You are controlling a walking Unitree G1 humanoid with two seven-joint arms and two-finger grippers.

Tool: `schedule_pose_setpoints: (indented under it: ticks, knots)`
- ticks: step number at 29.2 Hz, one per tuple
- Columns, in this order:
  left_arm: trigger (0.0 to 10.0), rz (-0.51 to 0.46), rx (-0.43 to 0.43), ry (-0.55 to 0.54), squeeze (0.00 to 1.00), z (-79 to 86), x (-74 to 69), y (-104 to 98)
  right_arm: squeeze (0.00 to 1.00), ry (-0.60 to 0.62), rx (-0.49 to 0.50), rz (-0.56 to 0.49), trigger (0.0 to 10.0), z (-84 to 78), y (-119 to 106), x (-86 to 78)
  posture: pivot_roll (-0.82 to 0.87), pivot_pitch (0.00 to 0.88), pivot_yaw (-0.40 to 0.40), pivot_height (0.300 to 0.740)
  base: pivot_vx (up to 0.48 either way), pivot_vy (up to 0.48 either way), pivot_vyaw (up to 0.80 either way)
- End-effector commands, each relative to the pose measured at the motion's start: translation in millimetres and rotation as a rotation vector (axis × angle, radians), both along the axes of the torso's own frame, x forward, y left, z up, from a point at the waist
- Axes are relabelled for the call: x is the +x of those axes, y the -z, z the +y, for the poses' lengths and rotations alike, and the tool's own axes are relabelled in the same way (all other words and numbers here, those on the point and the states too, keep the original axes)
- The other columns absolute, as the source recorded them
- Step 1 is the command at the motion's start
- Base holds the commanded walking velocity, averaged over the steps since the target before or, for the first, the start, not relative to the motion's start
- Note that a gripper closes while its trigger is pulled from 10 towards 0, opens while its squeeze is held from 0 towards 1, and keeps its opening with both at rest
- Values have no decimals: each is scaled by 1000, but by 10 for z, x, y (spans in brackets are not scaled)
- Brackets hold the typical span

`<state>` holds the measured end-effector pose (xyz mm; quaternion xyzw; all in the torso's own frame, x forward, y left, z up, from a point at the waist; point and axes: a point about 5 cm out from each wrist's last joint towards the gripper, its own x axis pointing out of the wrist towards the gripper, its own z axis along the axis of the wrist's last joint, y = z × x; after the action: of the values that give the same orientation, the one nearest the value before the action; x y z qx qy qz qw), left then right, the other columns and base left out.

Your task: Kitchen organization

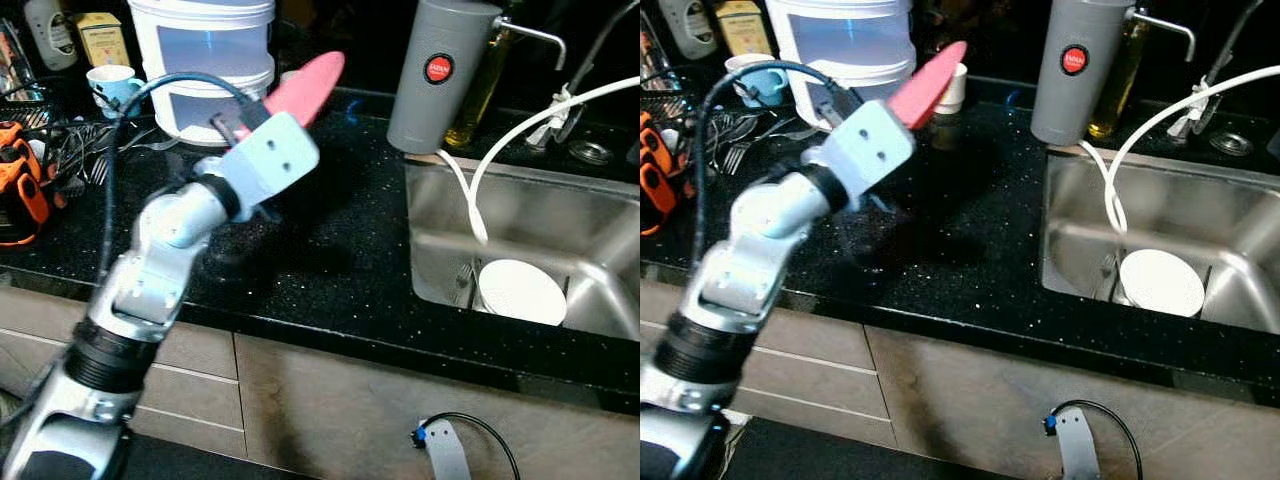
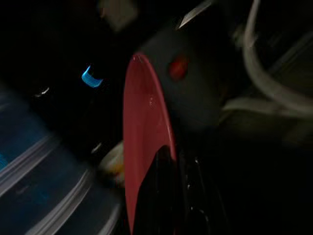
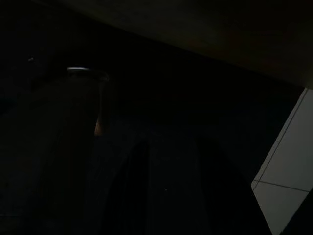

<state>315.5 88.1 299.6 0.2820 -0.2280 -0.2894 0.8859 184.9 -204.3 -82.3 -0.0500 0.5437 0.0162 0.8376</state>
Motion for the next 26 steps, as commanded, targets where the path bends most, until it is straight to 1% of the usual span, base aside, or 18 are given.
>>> schedule_pose_setpoints:
  ticks: [1,2,3,5,6,7,9,17,18,26]
  knots:
    - [314,-22,-42,63,0,-35,-56,-74,0,-8,-11,8,10000,-31,5,-23,67,61,-51,740,0,0,0]
    - [4431,-19,-69,103,0,-70,-83,-87,0,-7,-11,10,10000,-31,6,-25,67,61,-51,740,0,0,0]
    - [4431,-14,-103,141,0,-103,-108,-105,0,-13,-12,11,10000,-31,6,-24,67,61,-51,740,0,0,0]
    - [4431,-14,-103,141,0,-103,-108,-105,0,-13,-12,11,10000,-31,6,-24,67,61,-51,740,0,0,0]
    - [10000,-13,-140,190,0,-141,-145,-144,0,-11,-11,15,10000,-31,7,-27,63,63,-47,740,0,0,-800]
    - [10000,-13,-140,190,0,-141,-145,-144,0,-11,-11,15,10000,-31,7,-27,63,63,-47,740,0,0,-800]
    - [10000,-21,-195,262,0,-184,-212,-225,0,-8,-10,18,10000,-30,9,-32,59,66,-44,740,0,0,-800]
    - [10000,-44,-223,304,0,-197,-263,-288,0,-9,-7,21,10000,-29,9,-32,65,65,-47,740,0,0,-800]
    - [10000,-46,-233,323,0,-204,-280,-298,0,-11,-6,22,10000,-27,9,-31,69,63,-48,740,0,0,-800]
    - [10000,-35,-236,299,0,-205,-246,-269,0,-11,-4,21,10000,-21,9,-30,66,59,-46,740,0,0,-800]
